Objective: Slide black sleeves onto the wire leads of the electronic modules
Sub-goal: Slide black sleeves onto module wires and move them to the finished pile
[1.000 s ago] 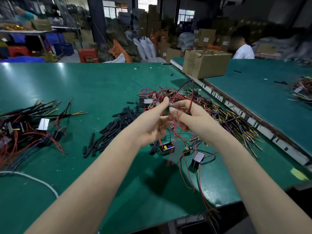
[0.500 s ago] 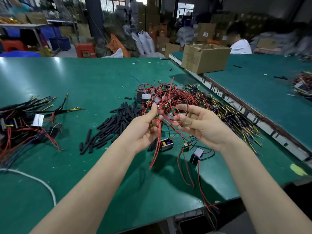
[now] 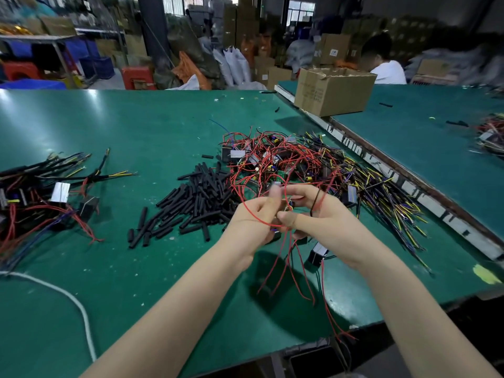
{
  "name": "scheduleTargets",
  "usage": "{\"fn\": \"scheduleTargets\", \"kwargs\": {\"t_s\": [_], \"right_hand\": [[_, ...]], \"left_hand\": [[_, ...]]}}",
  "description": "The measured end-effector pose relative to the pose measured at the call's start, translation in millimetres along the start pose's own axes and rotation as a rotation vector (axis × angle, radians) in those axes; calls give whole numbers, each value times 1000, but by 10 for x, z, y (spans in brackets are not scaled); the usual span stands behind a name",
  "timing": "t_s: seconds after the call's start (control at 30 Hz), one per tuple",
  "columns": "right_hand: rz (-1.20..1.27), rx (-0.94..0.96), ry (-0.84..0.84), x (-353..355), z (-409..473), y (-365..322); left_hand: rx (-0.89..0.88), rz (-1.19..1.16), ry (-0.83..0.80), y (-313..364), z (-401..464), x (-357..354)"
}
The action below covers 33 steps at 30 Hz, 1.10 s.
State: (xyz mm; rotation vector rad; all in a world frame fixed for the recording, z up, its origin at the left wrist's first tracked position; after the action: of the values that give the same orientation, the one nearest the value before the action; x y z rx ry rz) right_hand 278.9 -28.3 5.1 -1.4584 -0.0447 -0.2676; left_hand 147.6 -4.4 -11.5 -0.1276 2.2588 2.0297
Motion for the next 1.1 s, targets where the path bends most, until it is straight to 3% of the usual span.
{"fn": "scheduleTargets", "kwargs": {"t_s": [0.1, 0.2, 0.47, 0.57, 0.7, 0.8, 0.9, 1.0, 1.1], "right_hand": [[67, -31, -18, 67, 1, -32], [107, -72, 25, 167, 15, -35], [291, -183, 400, 707, 258, -137], [-13, -193, 458, 935, 366, -92], [-576, -259, 328, 1016, 461, 17], [-835, -247, 285, 938, 517, 20], [-945, -200, 306, 814, 532, 0], [-1090, -82, 468, 659, 491, -13], [-1031, 199, 608, 513, 412, -28]], "left_hand": [[73, 65, 33, 6, 17, 19], [82, 128, -37, 1, 19, 109], [-163, 405, 40, -147, 105, 372], [-328, 602, 10, -168, 98, 352], [-550, 903, -48, -166, 122, 268], [-536, 1102, -69, -197, 154, 184], [-536, 1216, -55, -222, 187, 129], [-607, 1090, -18, -218, 212, 90], [-596, 635, 40, -79, 191, 97]]}}
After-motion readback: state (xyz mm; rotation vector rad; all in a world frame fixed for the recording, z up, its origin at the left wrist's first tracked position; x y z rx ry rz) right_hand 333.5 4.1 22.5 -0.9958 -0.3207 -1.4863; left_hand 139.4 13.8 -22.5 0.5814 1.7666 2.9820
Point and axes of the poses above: each hand's wrist, its own z-axis towards the middle knuckle, its own x-axis out of the back of the hand, y = z × x, the point moved 1 cm from there along z, towards the middle knuckle, and after that the axes turned 14 degrees about y, right-handed, at the moved point
